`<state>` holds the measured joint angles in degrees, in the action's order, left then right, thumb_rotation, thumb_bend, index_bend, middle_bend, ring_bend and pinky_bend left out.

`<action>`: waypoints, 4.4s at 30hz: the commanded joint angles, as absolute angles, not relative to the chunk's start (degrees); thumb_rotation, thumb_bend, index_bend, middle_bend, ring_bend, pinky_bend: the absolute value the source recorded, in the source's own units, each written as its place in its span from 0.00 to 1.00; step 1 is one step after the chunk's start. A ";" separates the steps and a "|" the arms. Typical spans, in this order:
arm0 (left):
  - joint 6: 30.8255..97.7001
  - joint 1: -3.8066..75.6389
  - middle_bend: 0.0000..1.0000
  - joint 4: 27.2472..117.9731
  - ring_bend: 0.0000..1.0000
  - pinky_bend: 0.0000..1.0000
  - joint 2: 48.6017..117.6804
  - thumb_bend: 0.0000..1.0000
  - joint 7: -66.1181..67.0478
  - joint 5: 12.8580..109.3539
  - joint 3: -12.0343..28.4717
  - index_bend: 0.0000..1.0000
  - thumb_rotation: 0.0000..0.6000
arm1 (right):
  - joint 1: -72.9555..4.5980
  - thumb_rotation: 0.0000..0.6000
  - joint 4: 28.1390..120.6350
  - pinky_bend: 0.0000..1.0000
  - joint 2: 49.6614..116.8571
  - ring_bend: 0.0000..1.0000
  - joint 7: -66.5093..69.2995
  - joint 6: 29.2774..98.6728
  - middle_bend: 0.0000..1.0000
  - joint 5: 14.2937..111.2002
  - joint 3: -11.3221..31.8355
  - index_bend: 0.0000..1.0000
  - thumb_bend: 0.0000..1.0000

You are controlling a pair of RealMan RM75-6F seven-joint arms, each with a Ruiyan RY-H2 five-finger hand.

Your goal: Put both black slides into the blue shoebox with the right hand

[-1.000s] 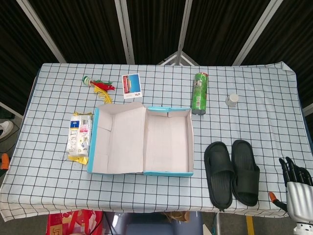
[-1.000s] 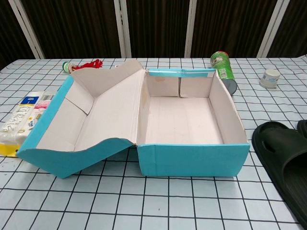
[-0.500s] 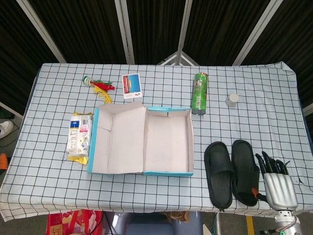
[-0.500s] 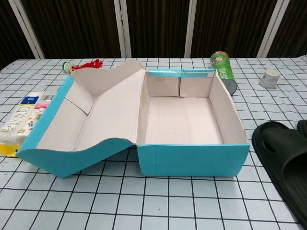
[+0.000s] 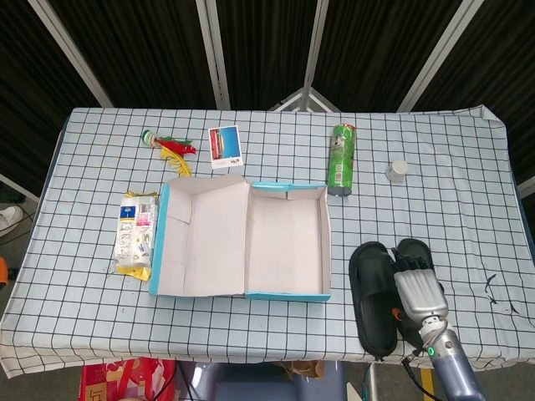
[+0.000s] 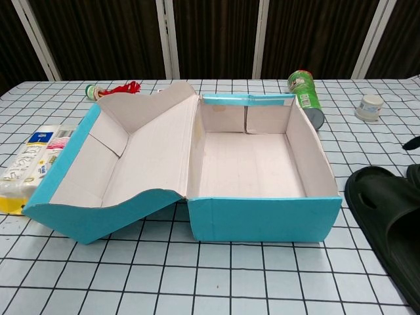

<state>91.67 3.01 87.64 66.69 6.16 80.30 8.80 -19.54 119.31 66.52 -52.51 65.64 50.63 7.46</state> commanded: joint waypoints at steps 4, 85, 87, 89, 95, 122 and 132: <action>91.03 3.37 0.04 87.20 0.00 0.00 66.96 0.73 6.53 79.36 9.26 0.13 1.00 | -28.65 1.00 117.51 0.12 72.44 0.13 -59.62 64.90 0.06 37.71 8.57 0.08 0.19; 89.64 3.45 0.04 86.01 0.00 0.00 65.98 0.73 2.47 77.02 9.88 0.15 1.00 | -48.51 1.00 121.66 0.24 54.58 0.58 -37.98 58.23 0.58 20.54 13.17 0.53 0.52; 89.53 3.50 0.04 85.92 0.00 0.00 65.97 0.73 2.32 77.02 9.88 0.15 1.00 | -49.23 1.00 121.40 0.24 54.23 0.58 -35.57 56.47 0.58 19.49 14.59 0.53 0.52; 89.49 3.51 0.04 85.82 0.00 0.00 65.94 0.73 2.11 77.04 9.89 0.15 1.00 | -49.64 1.00 120.93 0.24 54.32 0.58 -32.34 54.72 0.58 19.40 16.33 0.54 0.52; 89.80 3.38 0.04 85.55 0.00 0.00 65.80 0.73 1.31 76.95 10.10 0.15 1.00 | -49.08 1.00 117.85 0.24 57.19 0.58 -20.36 50.01 0.58 22.56 21.10 0.55 0.52; 91.83 3.61 0.04 82.65 0.00 0.00 67.52 0.73 -0.40 78.27 10.82 0.15 1.00 | -45.19 1.00 94.39 0.24 89.49 0.58 1.38 76.06 0.58 50.78 24.63 0.59 0.56; 91.75 3.65 0.04 82.75 0.00 0.00 67.53 0.73 -0.13 78.25 10.79 0.15 1.00 | -45.36 1.00 82.92 0.24 99.76 0.58 -0.35 81.68 0.58 62.87 19.86 0.59 0.56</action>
